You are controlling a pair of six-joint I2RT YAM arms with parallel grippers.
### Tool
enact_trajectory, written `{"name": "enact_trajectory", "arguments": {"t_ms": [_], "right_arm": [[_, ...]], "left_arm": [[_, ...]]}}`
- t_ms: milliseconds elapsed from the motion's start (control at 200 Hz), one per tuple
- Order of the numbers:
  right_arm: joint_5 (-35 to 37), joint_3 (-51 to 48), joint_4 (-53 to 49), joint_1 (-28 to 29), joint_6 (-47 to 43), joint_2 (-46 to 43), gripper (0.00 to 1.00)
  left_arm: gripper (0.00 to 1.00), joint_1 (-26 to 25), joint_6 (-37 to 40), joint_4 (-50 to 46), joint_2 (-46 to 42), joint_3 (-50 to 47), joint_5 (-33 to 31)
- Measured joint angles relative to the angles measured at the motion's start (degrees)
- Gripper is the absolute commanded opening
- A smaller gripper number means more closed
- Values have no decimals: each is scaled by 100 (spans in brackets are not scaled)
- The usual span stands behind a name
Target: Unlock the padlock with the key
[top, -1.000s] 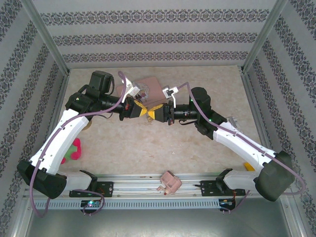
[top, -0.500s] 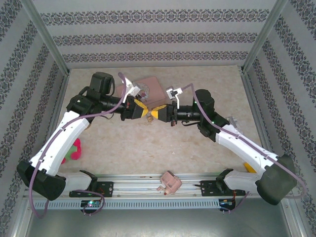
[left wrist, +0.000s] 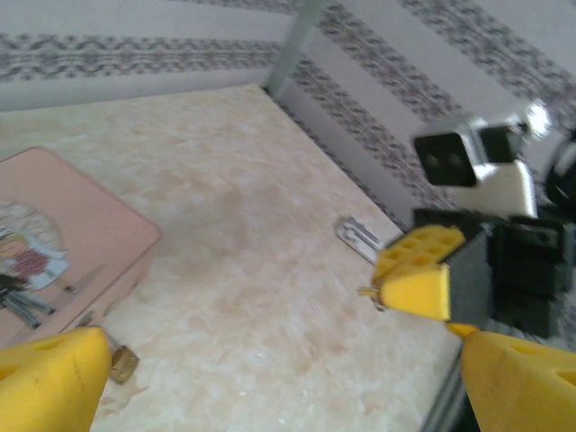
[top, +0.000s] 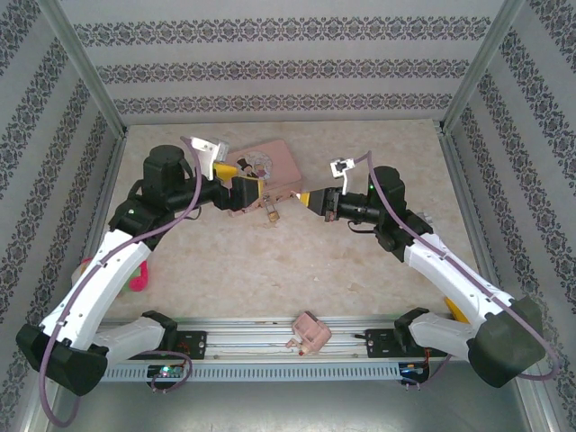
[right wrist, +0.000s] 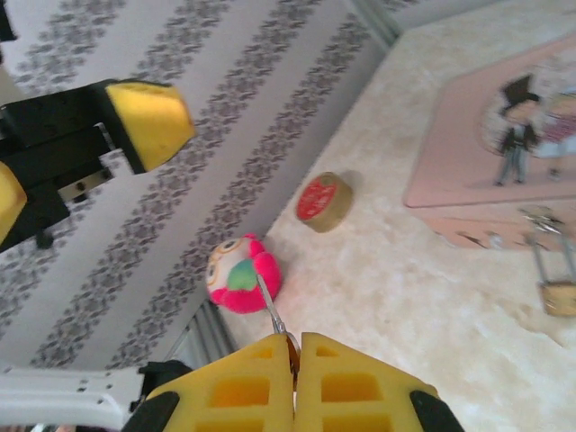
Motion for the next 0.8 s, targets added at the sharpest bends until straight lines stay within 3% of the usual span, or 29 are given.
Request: {"name": "enact_trajectory", "arguments": {"t_ms": [175,505,805], "right_arm": [[778,-11,-807,-50,-68,-15,0],[1523,-251,-1646,-498,-234,293,0],[1729,-380,-1803,-560,-361,925,0]], "left_arm": [[99,-258,-800,332,61,-623,-1237],[99,-1471,-2142,490,433,-1714,-3877],[99,-1947,-2898,918,1895,-1683,-4789]]}}
